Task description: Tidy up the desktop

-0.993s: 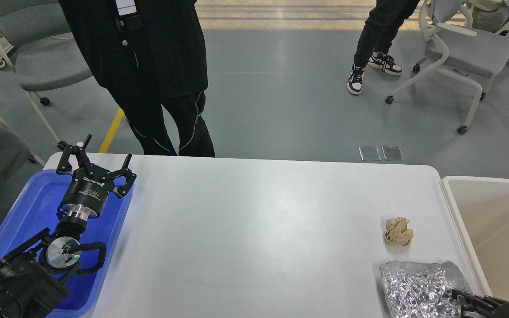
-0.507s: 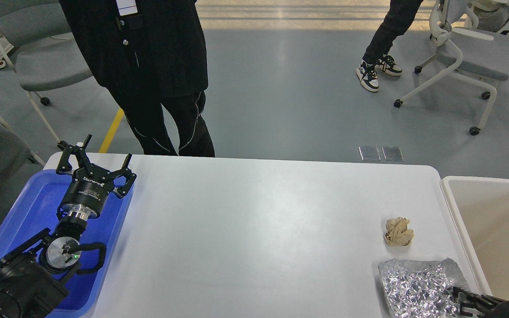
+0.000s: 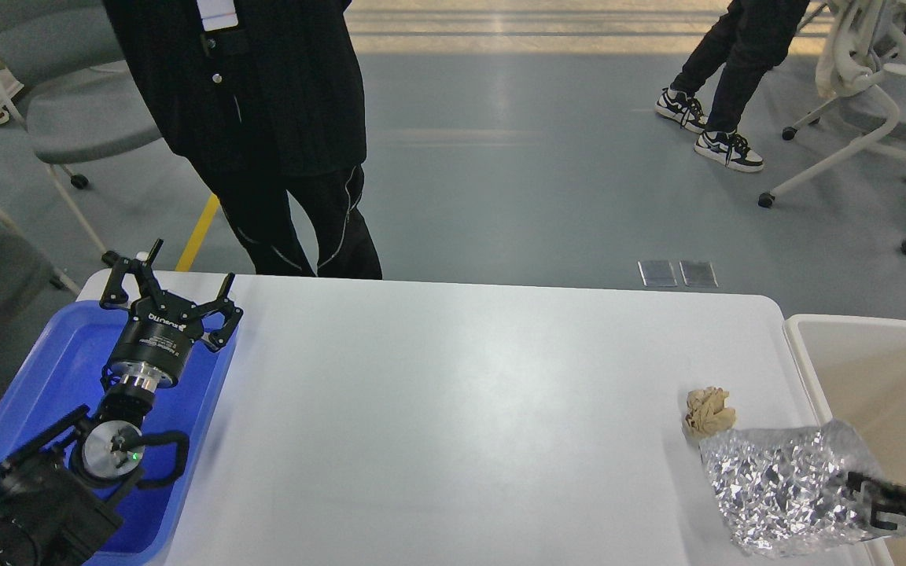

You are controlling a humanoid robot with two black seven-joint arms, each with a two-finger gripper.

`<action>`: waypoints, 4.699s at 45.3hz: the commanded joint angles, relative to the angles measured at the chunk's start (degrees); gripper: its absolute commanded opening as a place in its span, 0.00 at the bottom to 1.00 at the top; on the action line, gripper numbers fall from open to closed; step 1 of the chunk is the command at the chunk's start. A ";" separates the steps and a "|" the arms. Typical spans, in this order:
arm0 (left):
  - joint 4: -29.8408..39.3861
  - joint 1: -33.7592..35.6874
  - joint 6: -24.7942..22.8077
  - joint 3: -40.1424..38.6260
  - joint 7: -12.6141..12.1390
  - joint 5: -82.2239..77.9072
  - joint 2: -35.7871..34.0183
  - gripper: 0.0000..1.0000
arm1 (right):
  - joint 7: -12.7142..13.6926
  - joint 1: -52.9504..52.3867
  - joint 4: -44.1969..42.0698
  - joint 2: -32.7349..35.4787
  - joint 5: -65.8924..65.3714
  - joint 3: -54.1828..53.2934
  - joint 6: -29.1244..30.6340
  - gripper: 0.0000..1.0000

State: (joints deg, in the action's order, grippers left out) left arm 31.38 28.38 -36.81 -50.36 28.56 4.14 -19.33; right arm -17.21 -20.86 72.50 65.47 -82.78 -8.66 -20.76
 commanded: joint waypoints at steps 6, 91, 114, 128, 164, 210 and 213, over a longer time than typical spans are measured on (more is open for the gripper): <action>0.00 0.00 -0.02 0.00 0.00 -0.01 0.00 1.00 | -0.02 -6.56 13.27 14.23 0.07 -0.13 1.51 0.00; 0.00 0.00 -0.02 0.00 0.00 -0.01 0.00 1.00 | -0.55 -13.16 1.25 14.34 67.83 5.14 -5.08 0.00; 0.00 0.00 -0.02 0.00 0.00 -0.01 0.00 1.00 | -0.55 -6.74 -20.46 -3.86 79.35 4.26 -3.24 0.00; 0.00 0.00 -0.02 0.00 0.00 -0.01 0.00 1.00 | -0.02 -3.57 -38.12 -14.67 84.01 4.18 5.72 0.00; 0.00 0.00 0.07 0.00 0.00 0.08 0.00 1.00 | 0.33 -3.57 -70.30 -36.91 84.10 1.01 26.12 0.00; 0.00 0.00 0.07 0.00 0.00 0.08 0.00 1.00 | 2.97 -4.28 -70.83 -37.17 84.10 -3.29 22.78 1.00; 0.00 -0.08 0.07 -0.09 0.00 0.08 0.00 1.00 | 2.97 -4.36 -70.83 -36.82 84.10 -3.29 22.78 1.00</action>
State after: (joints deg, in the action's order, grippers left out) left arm 31.38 28.39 -36.75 -50.36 28.56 4.21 -19.34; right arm -14.22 -25.02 1.75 27.81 1.31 -11.64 2.30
